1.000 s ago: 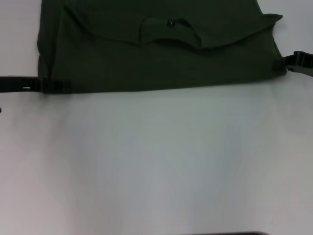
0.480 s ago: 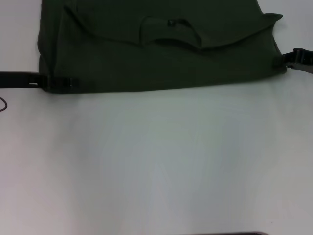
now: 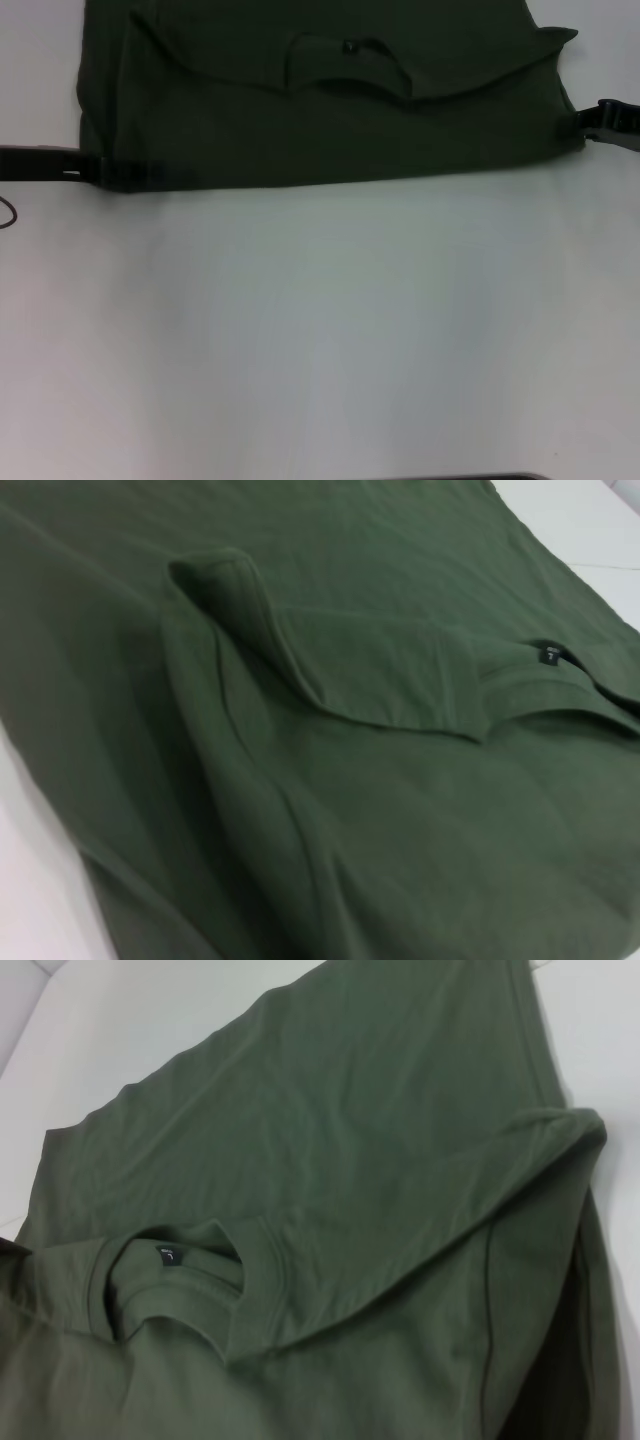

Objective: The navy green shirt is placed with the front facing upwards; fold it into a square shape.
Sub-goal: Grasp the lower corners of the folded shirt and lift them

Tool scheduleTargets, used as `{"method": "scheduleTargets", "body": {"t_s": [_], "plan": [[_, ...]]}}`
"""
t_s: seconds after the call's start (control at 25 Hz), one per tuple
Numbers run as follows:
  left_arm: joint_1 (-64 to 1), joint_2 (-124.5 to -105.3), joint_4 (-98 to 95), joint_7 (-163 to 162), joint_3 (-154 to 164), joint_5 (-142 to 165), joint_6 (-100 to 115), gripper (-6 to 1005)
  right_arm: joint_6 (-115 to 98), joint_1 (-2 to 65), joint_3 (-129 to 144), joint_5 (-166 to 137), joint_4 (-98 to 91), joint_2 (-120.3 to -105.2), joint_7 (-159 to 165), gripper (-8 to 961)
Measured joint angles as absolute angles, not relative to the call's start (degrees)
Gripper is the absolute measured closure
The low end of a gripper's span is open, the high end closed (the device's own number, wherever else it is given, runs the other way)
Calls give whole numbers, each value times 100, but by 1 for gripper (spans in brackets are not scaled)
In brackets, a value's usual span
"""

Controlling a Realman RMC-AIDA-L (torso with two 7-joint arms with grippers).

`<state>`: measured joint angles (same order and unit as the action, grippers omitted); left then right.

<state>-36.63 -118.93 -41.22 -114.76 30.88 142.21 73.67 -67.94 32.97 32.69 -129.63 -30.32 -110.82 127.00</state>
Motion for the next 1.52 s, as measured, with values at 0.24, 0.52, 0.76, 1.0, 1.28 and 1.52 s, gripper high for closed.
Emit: {"method": "scheduleTargets", "body": {"t_s": [0.24,0.52,0.76,1.0,1.28,1.52], "plan": [[-3631,-11896,-4134,-11474,3091,14228,7278,161,-6794,3296,3270,-12963,-3032,-11100,12700,915],[-3621,-11891,-4160,-11466,3093,14247,7290,163,-6794,3288,3269,-12963,-3032,-11100,12700,915],[-3621,-11891,-4156,-11459,3094,14247,7203,368,-6794,3279,3269,-12960,-3032,-11104,12700,915],[-3611,-11911,-4136,-11442,3181,14247,7124,614,-6794,3279,3270,-12957,-3033,-11109,12700,916],[-3611,-11922,-4143,-11441,3243,14247,7134,853,-6794,3264,3270,-12902,-3038,-11109,12663,916],[-3606,-11911,-4166,-11489,3238,14326,7118,953,-6794,3247,3270,-12859,-3041,-11105,12633,915]]}}
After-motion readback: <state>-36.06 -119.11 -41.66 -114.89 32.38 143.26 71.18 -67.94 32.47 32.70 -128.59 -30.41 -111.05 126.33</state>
